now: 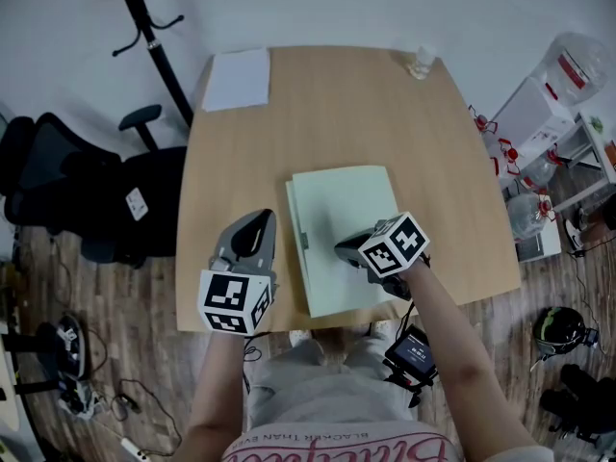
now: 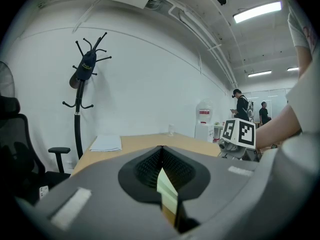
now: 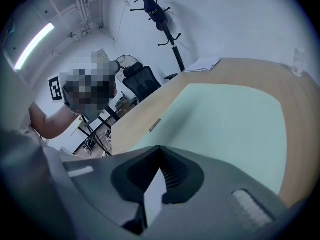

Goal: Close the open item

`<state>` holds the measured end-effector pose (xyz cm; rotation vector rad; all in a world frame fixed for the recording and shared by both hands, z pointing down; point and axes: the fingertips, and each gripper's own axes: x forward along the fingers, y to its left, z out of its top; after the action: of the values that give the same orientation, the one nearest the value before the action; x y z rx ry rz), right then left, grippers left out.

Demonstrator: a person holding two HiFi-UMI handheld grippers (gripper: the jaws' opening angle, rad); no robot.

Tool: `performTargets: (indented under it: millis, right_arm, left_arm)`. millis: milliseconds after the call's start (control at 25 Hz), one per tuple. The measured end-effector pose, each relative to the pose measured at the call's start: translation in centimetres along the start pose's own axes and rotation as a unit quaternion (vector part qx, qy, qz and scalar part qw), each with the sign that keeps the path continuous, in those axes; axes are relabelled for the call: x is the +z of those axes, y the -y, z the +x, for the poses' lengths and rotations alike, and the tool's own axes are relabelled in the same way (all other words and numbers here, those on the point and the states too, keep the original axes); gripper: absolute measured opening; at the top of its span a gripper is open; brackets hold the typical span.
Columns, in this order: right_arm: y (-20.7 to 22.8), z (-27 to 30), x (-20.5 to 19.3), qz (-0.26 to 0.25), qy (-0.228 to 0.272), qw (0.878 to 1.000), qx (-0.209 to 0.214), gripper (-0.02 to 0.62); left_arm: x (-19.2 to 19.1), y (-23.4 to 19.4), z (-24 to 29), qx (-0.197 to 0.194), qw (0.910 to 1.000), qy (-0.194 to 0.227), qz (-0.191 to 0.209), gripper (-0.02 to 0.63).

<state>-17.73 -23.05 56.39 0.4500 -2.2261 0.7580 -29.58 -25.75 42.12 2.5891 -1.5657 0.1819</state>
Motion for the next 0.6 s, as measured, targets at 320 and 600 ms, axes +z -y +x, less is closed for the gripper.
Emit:
performTargets:
  millis: [320, 600]
  right_arm:
    - [-1.3, 1.8, -1.0, -0.043, -0.044, 0.998, -0.013, 0.002]
    - [-1.2, 2.3, -1.5, -0.051, -0.076, 0.995, -0.04, 0.003]
  left_arm:
    - [-0.4, -0.3, -0.5, -0.003, 1.0, 0.005, -0.004, 0.015]
    - [-1.0, -0.3, -0.7, -0.01, 0.9999, 0.008, -0.008, 0.015]
